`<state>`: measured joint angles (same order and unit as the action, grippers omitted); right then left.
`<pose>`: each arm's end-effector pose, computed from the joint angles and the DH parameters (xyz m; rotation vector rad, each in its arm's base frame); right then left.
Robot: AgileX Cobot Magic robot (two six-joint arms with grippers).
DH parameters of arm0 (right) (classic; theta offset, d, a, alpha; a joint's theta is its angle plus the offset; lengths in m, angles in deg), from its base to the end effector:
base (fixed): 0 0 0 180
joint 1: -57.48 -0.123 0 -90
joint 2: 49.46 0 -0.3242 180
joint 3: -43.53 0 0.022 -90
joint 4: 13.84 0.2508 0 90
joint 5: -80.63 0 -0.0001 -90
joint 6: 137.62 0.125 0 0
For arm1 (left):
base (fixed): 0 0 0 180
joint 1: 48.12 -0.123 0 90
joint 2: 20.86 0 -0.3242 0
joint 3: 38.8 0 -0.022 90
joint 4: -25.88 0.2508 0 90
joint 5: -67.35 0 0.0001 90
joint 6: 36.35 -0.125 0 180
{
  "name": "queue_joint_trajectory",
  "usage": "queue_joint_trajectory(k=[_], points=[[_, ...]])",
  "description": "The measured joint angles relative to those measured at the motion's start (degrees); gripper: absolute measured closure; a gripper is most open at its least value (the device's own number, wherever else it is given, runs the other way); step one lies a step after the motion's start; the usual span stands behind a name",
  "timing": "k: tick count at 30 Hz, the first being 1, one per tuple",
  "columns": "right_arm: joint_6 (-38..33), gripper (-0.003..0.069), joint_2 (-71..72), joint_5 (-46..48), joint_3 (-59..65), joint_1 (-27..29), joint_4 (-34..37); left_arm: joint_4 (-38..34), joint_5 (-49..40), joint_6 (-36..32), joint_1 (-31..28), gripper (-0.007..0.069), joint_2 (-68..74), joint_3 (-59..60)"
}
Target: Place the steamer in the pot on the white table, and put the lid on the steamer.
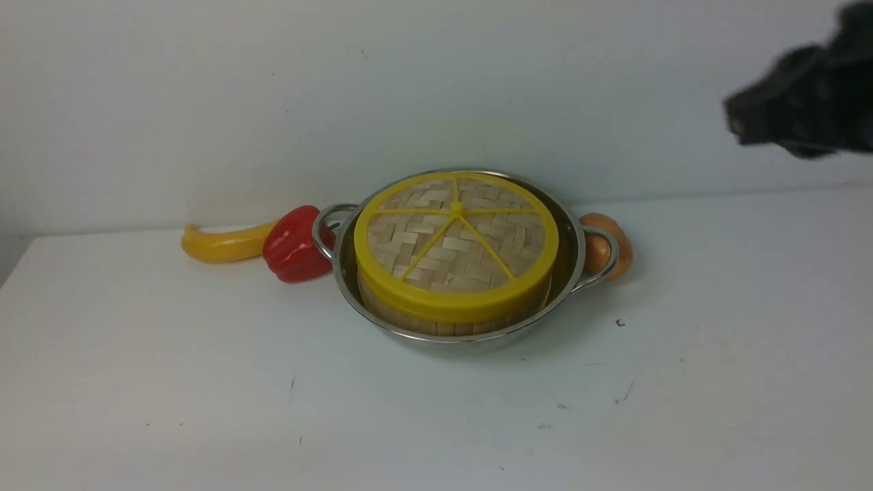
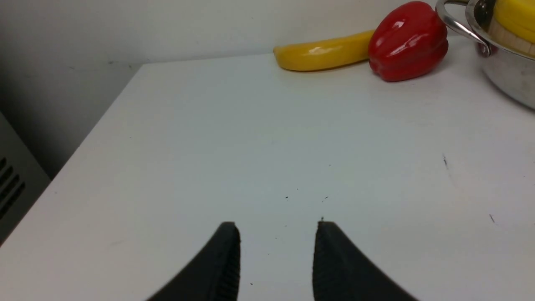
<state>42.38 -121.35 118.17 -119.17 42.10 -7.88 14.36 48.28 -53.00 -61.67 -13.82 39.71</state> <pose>0.2388 0.0739 0.3823 -0.2412 2.2073 0.2643 0.0480 0.0032 0.1733 -0.0778 1.8212 0.1788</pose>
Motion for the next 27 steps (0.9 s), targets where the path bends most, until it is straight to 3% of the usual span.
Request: queue_joint_trajectory(k=[3,5,8,13,27], points=[[0.0,0.0547,7.7,-8.3,9.8,4.7,0.3,0.0,0.0,0.0,0.0,0.0384,0.0,0.0],[-0.9,0.0538,17.7,-17.0,22.2,10.6,-0.6,0.0,0.0,0.0,0.0,0.0384,0.0,0.0],[-1.4,0.0531,27.3,-21.7,31.3,15.0,-2.1,0.0,0.0,0.0,0.0,0.0384,0.0,0.0],[-1.4,0.0520,39.7,-22.8,40.2,18.6,-3.0,0.0,0.0,0.0,0.0,0.0384,0.0,0.0],[-1.0,0.0480,61.2,-14.5,49.9,18.8,-3.1,0.0,0.0,0.0,0.0,0.0384,0.0,0.0]])
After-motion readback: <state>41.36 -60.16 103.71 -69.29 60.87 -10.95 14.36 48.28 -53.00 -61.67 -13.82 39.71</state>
